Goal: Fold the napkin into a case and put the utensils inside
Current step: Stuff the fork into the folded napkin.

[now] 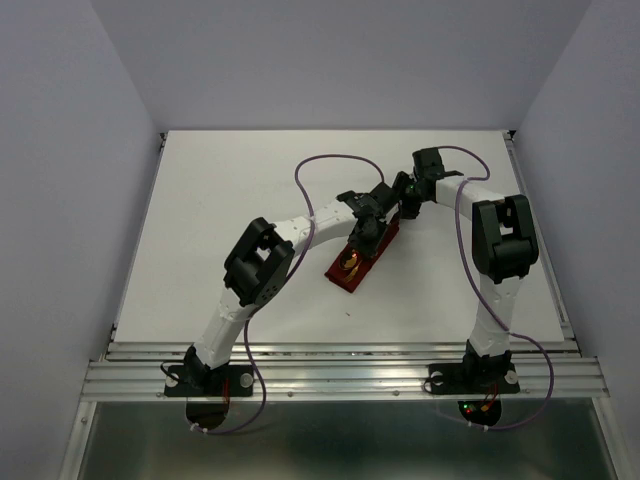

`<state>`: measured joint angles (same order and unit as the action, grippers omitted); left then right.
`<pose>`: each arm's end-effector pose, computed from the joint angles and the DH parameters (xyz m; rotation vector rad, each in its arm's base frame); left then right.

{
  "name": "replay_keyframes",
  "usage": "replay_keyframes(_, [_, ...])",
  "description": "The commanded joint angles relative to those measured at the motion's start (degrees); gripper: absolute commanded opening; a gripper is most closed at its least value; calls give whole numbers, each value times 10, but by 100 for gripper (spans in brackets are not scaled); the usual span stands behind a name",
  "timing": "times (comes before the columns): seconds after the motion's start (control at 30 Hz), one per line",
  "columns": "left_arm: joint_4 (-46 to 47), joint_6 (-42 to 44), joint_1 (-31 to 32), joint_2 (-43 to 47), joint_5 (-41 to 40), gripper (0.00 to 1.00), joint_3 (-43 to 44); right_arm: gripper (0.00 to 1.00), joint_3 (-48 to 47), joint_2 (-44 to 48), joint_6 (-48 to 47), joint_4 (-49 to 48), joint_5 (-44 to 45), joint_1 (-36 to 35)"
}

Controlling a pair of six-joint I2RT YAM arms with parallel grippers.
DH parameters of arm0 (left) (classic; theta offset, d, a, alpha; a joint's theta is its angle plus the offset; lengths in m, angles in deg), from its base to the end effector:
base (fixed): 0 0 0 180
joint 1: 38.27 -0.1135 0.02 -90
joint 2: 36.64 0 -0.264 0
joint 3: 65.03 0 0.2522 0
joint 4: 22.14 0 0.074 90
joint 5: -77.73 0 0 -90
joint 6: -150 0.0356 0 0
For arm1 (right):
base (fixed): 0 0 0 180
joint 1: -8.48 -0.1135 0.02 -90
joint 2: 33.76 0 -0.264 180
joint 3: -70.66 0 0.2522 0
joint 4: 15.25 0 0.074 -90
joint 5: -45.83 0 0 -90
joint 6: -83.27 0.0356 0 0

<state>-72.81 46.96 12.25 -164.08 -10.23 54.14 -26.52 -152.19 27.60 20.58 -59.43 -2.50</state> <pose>0.3084 -0.3764 0.1930 0.8691 2.5208 -0.4306 0.4298 0.0929 0.1633 0.4323 2.6092 0.6275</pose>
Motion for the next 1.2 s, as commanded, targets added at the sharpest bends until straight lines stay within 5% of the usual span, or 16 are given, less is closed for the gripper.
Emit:
replay_keyframes(0.0, [2, -8, -2, 54, 0, 32, -18, 54, 11, 15, -5, 11, 6, -9])
replay_keyframes(0.43, [-4, 2, -2, 66, 8, 37, -46, 55, 7, 8, -4, 11, 7, -14])
replay_keyframes(0.87, [-6, 16, -4, 53, 20, 31, -64, 55, 7, 7, -3, 11, 8, -14])
replay_keyframes(1.0, [-7, 14, -5, 54, 16, 3, -64, 55, 6, 6, -4, 11, 8, -14])
replay_keyframes(1.17, [-10, 20, -5, 48, 17, 0, -32, 55, 7, 7, -2, 11, 7, -19])
